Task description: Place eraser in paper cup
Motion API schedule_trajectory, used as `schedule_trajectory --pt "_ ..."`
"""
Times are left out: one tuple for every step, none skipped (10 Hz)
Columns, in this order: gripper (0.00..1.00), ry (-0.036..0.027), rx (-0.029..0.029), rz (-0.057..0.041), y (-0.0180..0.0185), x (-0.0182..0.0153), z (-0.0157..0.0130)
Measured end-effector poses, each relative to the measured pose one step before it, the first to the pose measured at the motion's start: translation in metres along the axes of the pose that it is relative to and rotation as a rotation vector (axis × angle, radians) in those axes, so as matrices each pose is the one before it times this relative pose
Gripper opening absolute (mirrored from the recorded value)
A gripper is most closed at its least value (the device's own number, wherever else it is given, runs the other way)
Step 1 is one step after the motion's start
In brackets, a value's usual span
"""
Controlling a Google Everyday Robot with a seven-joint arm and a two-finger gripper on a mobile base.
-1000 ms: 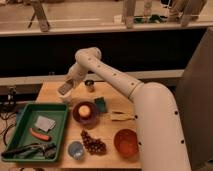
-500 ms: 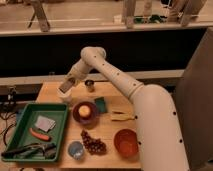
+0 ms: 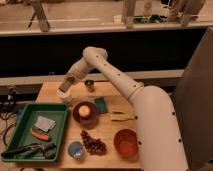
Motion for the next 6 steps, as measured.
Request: schedule_trajectory --pt "0.0 0.0059 0.00898 -0.03983 -0.00232 -0.00143 0.00091" --pt "0.0 0.00851 0.01527 -0.04202 -0.00208 -0.00054 0.00083" --pt "0.0 0.01156 0.0151 -0.04023 0.00012 0.00009 0.00142" --pt "0.0 0.02014 0.01491 -0.04534 0.00018 0.00102 0.00094" --pt "0.0 0.01841 0.01665 -0.04044 0.00104 0.00123 0.00104" --pt "0.0 0.01864 0.02256 -0.05677 0.00116 0.00176 0.00033"
